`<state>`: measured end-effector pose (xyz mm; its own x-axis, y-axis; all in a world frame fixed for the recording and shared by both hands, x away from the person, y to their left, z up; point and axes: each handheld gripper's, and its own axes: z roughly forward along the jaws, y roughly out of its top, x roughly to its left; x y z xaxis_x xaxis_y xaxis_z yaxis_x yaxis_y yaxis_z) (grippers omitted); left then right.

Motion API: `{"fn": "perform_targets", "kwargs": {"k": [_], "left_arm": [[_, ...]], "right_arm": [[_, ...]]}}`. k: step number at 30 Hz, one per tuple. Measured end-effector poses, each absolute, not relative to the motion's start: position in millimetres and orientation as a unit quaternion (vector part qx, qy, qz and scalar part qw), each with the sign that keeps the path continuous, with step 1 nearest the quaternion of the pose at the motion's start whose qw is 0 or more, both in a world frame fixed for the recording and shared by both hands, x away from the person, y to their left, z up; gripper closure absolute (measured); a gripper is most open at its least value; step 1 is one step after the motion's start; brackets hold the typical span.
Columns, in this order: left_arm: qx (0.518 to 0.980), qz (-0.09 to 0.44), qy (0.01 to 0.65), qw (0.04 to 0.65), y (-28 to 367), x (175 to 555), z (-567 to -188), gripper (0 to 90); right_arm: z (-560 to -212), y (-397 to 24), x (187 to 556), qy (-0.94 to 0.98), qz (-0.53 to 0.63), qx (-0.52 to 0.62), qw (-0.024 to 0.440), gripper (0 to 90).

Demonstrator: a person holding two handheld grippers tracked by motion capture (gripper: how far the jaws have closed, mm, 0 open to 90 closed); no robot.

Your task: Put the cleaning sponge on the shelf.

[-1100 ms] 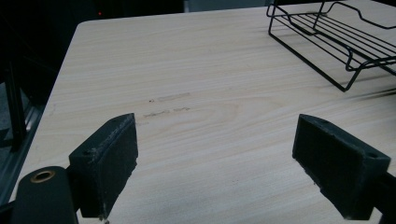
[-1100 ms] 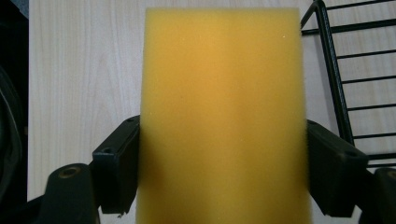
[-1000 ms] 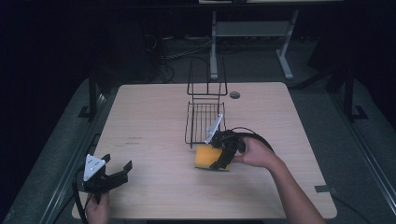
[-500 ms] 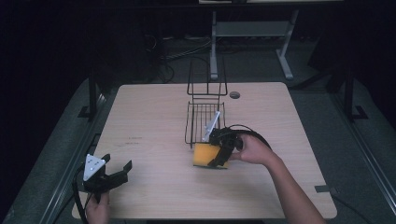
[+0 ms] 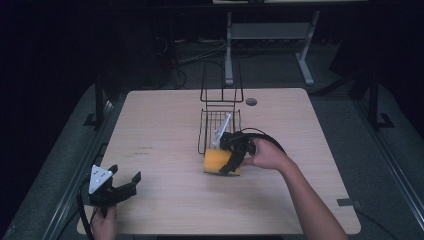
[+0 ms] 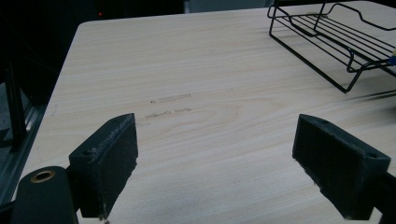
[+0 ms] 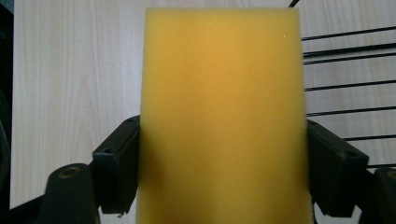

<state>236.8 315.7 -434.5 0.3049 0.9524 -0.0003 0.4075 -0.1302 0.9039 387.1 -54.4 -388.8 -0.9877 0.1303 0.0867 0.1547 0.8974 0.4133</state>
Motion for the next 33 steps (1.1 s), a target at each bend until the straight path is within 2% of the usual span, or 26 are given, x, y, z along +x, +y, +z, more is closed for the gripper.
{"fn": "perform_targets", "kwargs": {"k": [33], "left_arm": [[0.682,0.314,0.498,0.434,316,237,-434,13.4]], "right_arm": [[-388,-50,415,-0.972,-0.213,-0.091,0.041,22.6]]}}
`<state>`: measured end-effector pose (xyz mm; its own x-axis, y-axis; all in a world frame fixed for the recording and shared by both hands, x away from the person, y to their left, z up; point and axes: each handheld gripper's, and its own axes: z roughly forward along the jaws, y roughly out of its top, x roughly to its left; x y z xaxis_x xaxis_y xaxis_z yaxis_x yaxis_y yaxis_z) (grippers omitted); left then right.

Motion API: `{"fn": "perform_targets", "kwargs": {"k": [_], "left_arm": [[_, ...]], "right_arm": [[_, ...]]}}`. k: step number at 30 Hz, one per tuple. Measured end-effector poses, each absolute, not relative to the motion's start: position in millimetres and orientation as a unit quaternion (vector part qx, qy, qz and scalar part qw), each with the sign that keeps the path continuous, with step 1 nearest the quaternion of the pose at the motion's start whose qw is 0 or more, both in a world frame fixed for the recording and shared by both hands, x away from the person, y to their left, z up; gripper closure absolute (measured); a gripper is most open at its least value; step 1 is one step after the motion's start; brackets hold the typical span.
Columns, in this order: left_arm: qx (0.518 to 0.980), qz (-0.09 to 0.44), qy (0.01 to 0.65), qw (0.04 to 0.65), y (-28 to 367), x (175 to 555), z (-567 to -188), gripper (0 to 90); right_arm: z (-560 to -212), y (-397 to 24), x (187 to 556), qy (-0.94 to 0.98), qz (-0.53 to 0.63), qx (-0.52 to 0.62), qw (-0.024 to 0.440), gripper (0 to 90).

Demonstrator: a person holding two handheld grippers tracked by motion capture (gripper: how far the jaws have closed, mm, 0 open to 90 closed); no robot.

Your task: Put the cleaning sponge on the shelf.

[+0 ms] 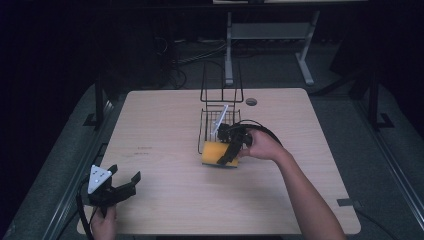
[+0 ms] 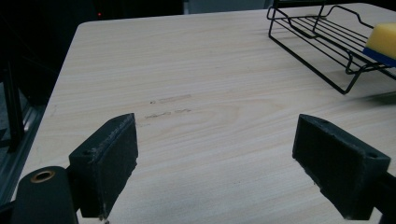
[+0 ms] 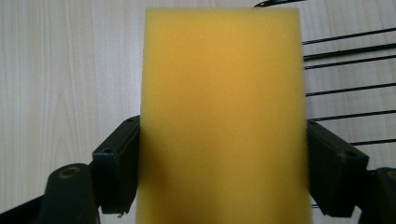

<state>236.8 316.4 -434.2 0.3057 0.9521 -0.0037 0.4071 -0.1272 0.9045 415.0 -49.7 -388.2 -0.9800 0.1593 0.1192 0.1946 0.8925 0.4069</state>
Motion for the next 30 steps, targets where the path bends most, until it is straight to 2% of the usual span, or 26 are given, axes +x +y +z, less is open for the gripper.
{"fn": "perform_targets", "kwargs": {"k": [30], "left_arm": [[0.685,0.314,0.496,0.432,317,237,-434,13.4]], "right_arm": [[-382,-46,449,-0.974,-0.193,-0.108,0.04,22.6]]}}
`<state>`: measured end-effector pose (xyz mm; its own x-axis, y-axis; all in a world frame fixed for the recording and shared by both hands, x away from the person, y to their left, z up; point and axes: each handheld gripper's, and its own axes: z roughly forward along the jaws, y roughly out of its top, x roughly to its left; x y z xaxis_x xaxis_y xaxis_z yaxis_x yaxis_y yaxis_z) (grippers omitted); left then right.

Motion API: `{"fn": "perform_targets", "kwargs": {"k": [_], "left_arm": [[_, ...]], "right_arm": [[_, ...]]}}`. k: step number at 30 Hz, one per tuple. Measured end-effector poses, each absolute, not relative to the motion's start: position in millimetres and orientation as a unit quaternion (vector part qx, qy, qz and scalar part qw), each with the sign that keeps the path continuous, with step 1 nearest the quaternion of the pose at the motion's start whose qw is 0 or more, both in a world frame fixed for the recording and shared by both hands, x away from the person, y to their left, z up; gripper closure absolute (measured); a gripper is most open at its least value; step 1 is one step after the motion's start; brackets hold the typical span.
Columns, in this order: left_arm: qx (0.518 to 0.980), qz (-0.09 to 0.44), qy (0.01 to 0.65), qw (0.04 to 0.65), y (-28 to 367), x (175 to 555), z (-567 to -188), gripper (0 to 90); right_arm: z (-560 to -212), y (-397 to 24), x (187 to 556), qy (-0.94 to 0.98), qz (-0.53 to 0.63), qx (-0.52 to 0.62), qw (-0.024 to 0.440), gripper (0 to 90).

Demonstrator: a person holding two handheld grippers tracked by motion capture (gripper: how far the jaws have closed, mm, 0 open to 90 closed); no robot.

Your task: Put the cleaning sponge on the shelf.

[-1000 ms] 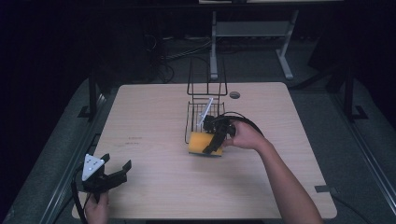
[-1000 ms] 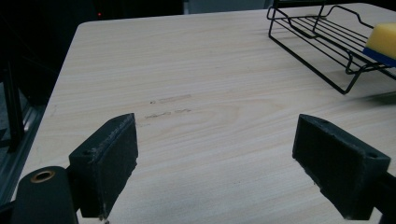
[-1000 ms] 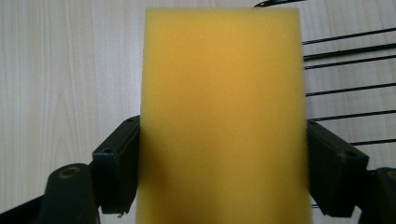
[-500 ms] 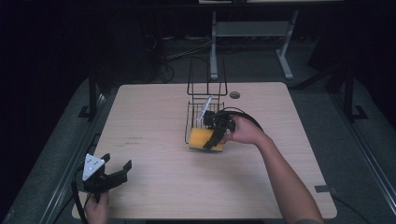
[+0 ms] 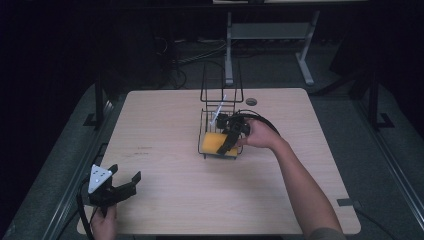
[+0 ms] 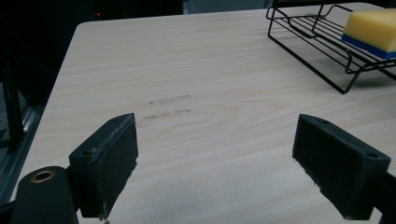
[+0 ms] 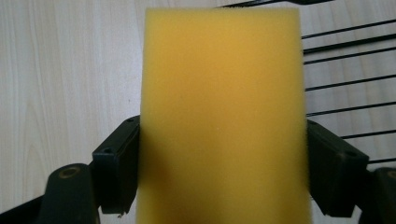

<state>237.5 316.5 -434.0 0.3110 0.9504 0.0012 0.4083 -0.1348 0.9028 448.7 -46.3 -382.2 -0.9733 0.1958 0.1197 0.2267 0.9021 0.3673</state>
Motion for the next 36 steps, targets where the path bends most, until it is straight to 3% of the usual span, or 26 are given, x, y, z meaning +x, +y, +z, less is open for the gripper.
{"fn": "perform_targets", "kwargs": {"k": [36], "left_arm": [[0.685,0.312,0.492,0.438,314,237,-434,13.4]], "right_arm": [[-399,-47,489,-0.968,-0.198,-0.146,0.043,22.4]]}}
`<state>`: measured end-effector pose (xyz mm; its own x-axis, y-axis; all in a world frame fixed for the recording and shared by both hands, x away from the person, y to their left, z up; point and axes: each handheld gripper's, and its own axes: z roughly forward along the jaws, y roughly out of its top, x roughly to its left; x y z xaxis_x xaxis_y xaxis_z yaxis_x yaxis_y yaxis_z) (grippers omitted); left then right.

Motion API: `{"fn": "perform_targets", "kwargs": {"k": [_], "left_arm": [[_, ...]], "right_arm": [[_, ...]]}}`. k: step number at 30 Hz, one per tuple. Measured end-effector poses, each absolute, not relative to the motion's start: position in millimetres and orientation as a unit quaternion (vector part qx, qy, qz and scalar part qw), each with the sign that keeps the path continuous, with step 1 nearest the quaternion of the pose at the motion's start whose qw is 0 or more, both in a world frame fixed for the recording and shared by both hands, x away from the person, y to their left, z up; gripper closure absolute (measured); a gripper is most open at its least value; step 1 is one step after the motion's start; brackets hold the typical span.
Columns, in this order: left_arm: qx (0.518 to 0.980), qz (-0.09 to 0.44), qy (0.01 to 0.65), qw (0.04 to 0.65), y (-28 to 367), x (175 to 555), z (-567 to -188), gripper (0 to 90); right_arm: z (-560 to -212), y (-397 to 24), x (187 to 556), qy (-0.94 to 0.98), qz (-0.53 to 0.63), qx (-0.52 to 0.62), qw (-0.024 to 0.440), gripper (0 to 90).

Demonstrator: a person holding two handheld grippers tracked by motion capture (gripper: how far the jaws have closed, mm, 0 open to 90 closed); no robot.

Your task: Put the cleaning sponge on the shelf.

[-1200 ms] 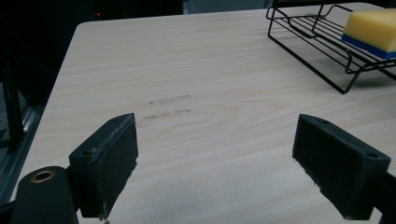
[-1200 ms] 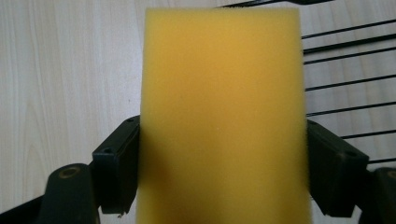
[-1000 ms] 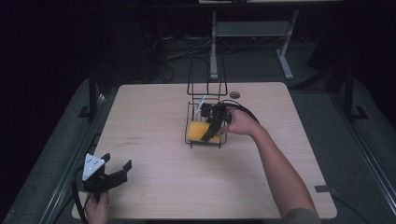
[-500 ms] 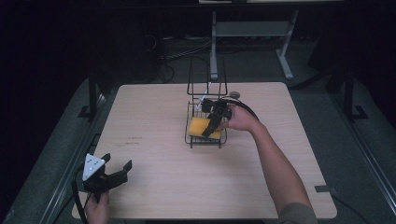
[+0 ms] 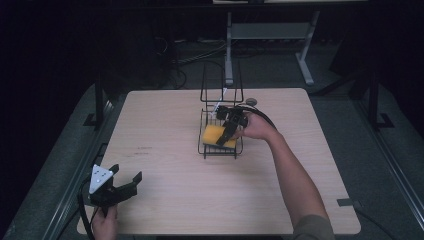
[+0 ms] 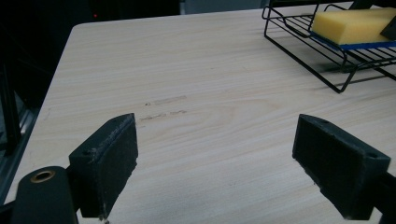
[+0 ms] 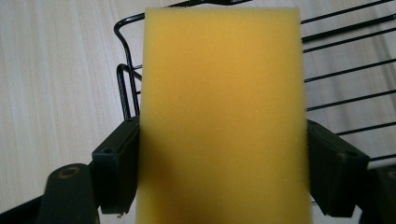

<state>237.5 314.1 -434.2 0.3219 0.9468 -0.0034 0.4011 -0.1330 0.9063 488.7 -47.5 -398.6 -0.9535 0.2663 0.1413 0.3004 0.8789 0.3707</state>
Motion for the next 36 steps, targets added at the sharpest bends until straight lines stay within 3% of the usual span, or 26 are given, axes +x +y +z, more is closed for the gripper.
{"fn": "perform_targets", "kwargs": {"k": [36], "left_arm": [[0.688,0.315,0.488,0.435,312.5,234.3,-433.4,13.4]], "right_arm": [[-400.6,-48.7,486.0,-0.965,-0.21,-0.154,0.038,17.7]]}}
